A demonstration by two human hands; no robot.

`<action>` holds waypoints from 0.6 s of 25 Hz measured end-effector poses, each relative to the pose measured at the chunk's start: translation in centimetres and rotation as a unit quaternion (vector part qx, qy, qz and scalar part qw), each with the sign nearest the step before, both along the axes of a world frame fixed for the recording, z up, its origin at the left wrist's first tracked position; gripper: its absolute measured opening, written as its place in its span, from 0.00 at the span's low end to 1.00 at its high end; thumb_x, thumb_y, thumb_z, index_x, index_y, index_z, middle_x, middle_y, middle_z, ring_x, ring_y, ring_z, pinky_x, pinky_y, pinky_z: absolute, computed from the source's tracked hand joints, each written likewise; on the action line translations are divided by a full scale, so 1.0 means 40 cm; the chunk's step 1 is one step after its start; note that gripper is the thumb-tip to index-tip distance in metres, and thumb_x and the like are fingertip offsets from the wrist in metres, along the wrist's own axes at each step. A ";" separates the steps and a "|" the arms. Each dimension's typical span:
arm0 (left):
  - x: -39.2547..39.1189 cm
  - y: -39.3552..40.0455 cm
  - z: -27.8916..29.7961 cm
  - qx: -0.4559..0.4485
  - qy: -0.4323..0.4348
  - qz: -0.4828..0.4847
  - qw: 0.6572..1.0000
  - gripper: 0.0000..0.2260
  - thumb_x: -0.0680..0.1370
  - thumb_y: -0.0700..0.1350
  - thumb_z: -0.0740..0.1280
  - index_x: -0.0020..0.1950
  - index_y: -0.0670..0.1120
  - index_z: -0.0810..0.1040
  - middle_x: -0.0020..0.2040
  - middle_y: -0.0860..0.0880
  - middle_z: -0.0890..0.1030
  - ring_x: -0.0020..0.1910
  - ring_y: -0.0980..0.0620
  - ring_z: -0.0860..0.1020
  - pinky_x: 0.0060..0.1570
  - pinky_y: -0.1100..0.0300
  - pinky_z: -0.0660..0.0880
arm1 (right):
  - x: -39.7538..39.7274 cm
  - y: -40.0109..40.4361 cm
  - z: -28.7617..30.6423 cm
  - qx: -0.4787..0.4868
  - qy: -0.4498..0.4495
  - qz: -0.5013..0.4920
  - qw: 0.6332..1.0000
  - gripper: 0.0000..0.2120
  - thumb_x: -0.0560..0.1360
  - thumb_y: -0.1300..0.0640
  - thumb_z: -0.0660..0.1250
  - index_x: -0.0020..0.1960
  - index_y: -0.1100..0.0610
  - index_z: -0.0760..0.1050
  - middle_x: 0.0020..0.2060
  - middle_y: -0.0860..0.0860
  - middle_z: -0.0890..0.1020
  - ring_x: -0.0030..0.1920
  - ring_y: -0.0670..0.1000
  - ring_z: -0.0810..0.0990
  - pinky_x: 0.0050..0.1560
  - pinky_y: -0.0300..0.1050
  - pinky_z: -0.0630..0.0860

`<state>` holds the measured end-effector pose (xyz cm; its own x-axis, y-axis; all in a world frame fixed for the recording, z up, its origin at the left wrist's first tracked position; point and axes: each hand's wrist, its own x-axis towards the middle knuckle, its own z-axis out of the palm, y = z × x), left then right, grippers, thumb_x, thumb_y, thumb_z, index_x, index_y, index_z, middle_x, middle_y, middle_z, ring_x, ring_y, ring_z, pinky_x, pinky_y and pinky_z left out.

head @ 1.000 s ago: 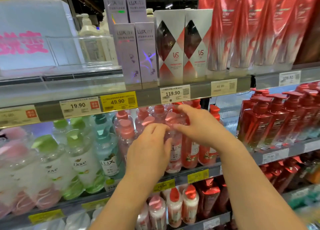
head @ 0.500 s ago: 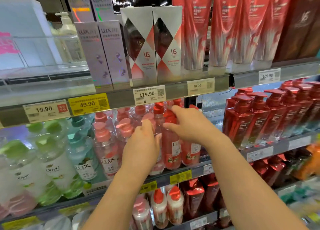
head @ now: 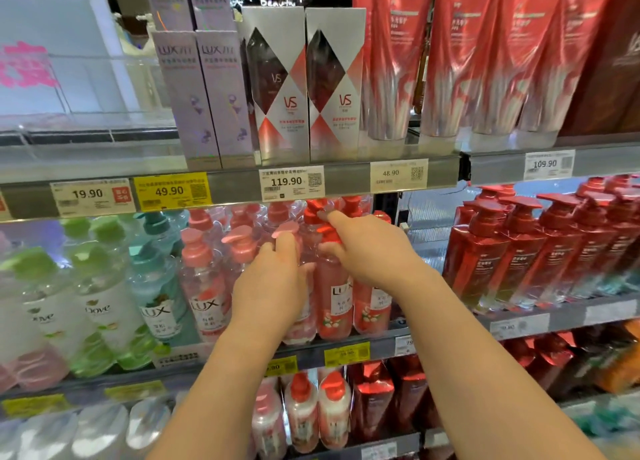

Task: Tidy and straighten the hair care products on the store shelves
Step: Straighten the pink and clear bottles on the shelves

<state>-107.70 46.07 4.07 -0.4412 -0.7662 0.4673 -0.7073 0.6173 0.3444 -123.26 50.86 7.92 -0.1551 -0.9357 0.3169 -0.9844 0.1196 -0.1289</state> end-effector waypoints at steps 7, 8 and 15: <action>0.039 0.075 0.032 -0.048 0.072 0.042 0.995 0.13 0.77 0.52 0.67 0.40 0.53 0.63 0.35 0.55 0.72 0.30 0.53 0.72 0.27 0.55 0.72 | -0.076 0.122 -0.048 -0.295 -0.284 -0.042 0.911 0.07 0.75 0.40 0.65 0.44 0.40 0.80 0.37 0.35 0.84 0.35 0.38 0.82 0.38 0.51 0.83; 0.043 0.085 0.038 -0.077 0.090 0.038 0.992 0.12 0.76 0.52 0.67 0.40 0.53 0.64 0.35 0.56 0.71 0.29 0.53 0.72 0.26 0.56 0.72 | -0.090 0.135 -0.061 -0.306 -0.295 -0.072 0.902 0.06 0.74 0.40 0.66 0.42 0.38 0.79 0.39 0.34 0.84 0.35 0.39 0.82 0.40 0.52 0.83; -0.015 0.128 0.044 -0.043 0.078 -0.052 0.995 0.11 0.76 0.55 0.68 0.39 0.54 0.70 0.36 0.57 0.73 0.31 0.54 0.72 0.25 0.62 0.63 | -0.111 0.117 -0.136 -0.059 -0.362 -0.088 0.926 0.39 0.71 0.35 0.72 0.76 0.40 0.61 0.68 0.42 0.76 0.62 0.43 0.75 0.54 0.41 0.71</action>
<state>-108.28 51.20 5.83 -0.4331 -0.6739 0.5986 -0.5794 0.7169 0.3878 -127.70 55.55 2.49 -0.5136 -0.8412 0.1691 -0.6014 0.2123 -0.7702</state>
